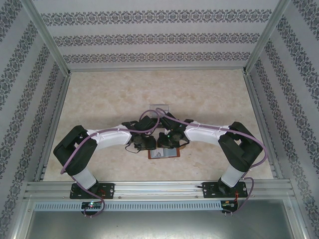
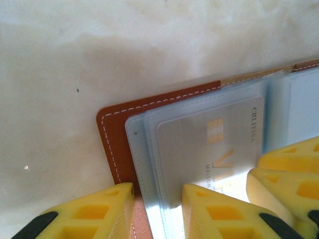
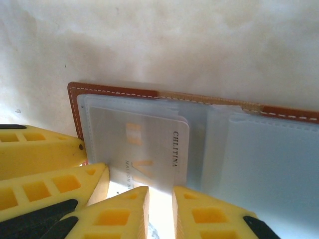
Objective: Take the credit cards out of the card holder
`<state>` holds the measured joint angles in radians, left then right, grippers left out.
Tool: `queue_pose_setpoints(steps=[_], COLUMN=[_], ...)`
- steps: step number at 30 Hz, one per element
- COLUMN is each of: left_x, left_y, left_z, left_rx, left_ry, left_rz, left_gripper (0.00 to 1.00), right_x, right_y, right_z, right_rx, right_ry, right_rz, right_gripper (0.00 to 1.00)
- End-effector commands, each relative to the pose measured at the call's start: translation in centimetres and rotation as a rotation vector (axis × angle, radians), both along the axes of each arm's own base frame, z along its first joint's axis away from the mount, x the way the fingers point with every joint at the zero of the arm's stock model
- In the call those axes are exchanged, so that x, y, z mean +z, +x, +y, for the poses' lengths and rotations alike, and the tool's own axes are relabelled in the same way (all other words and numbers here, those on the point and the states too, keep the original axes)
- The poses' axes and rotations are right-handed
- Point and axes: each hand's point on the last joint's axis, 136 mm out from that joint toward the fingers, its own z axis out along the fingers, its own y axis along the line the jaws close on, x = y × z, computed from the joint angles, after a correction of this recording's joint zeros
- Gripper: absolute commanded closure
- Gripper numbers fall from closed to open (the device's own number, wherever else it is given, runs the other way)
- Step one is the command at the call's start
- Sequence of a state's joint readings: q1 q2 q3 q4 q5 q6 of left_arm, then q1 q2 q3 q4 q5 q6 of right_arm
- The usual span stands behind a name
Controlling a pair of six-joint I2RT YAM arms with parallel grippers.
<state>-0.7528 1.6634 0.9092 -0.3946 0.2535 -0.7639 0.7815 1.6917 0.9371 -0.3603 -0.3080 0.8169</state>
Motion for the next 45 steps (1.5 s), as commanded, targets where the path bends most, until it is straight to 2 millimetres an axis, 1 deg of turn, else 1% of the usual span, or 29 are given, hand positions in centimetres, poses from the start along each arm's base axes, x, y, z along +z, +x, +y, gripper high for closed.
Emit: queue_pose_setpoints(steps=[1, 8, 14, 19, 24, 29, 32, 36, 40, 45], left_x=[-0.5, -0.4, -0.4, 0.0, 0.2, -0.4, -1.1, -1.6, -2.1, -2.5], left_y=[-0.9, -0.9, -0.9, -0.8, -0.7, -0.9, -1.0, -1.2, -1.5, -1.7], left_z=[0.8, 0.7, 0.7, 0.7, 0.6, 0.8, 1.5, 2.1, 2.7, 3.1], left_rx=[-0.021, -0.021, -0.021, -0.02, -0.022, -0.024, -0.027, -0.037, -0.048, -0.054], left_ry=[0.045, 0.041, 0.04, 0.035, 0.034, 0.051, 0.087, 0.124, 0.165, 0.188], left_rz=[0.016, 0.017, 0.014, 0.004, -0.001, 0.014, 0.021, 0.027, 0.041, 0.055], left_gripper=[0.69, 0.69, 0.68, 0.68, 0.68, 0.68, 0.69, 0.69, 0.69, 0.7], right_x=[-0.8, -1.8, -1.6, -1.8, -1.5, -0.3, 0.6, 1.1, 1.1, 0.2], right_y=[-0.6, -0.8, -0.8, -0.8, -0.8, -0.4, -0.3, -0.2, -0.2, -0.4], right_z=[-0.1, -0.5, -0.3, -1.4, -1.7, -1.7, -1.6, -1.5, -1.2, -1.1], right_rx=[0.001, 0.004, 0.009, 0.021, 0.027, 0.026, 0.024, 0.013, -0.002, -0.003], right_ry=[-0.005, -0.041, -0.036, -0.123, -0.145, -0.142, -0.125, -0.09, -0.045, -0.025], right_rz=[0.03, 0.043, 0.039, 0.024, 0.013, -0.016, -0.031, -0.032, -0.018, 0.008], right_gripper=[0.8, 0.79, 0.73, 0.72, 0.71, 0.7, 0.69, 0.7, 0.7, 0.72])
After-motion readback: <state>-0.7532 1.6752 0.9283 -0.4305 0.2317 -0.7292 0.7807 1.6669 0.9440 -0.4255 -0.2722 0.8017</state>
